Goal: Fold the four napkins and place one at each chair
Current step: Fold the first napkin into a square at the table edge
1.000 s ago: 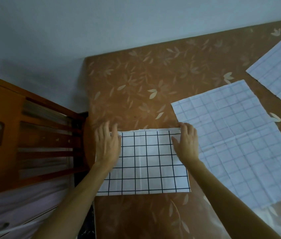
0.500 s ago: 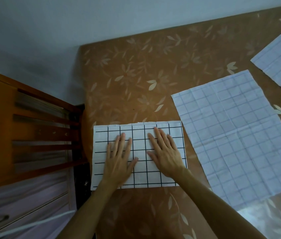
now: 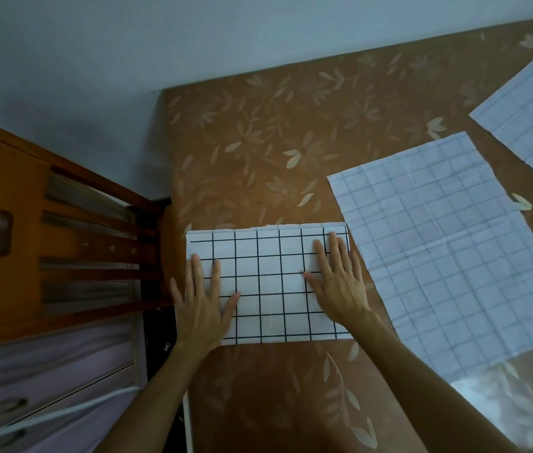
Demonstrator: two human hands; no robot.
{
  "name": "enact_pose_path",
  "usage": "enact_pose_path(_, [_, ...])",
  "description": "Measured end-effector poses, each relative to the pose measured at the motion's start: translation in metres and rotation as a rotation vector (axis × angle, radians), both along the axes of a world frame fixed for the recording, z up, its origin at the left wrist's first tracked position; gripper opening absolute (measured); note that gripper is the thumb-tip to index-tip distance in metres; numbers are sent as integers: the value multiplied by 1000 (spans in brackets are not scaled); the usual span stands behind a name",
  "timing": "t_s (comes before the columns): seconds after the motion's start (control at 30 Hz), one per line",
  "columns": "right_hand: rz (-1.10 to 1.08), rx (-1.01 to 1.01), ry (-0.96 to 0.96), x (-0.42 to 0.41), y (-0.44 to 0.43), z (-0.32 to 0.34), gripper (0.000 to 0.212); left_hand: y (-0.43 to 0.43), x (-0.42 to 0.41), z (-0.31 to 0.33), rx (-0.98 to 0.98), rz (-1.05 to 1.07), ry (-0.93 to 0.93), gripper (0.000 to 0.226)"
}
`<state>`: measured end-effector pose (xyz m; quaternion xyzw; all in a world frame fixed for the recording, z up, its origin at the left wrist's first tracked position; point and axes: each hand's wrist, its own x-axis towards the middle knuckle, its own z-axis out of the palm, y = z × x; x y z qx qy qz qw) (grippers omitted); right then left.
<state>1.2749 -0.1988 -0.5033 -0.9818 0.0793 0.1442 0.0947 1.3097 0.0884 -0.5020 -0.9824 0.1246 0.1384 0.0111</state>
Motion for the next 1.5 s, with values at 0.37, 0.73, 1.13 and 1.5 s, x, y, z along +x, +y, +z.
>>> enact_pose_path(0.37, [-162,227,-138,-73,8,22,51,-61,-64,11,-250,-605,-47,53])
enact_pose_path(0.73, [-486,419,-299,-100,-3,53,45,-80,-56,41,-410,-447,2,8])
enact_pose_path(1.13, [-682,975,-64,-84,-4,97,96,-88,10,174,-1358,472,846,16])
enact_pose_path(1.5, [-606,1527,64,-65,29,112,33,-9,22,135,-1204,688,770,41])
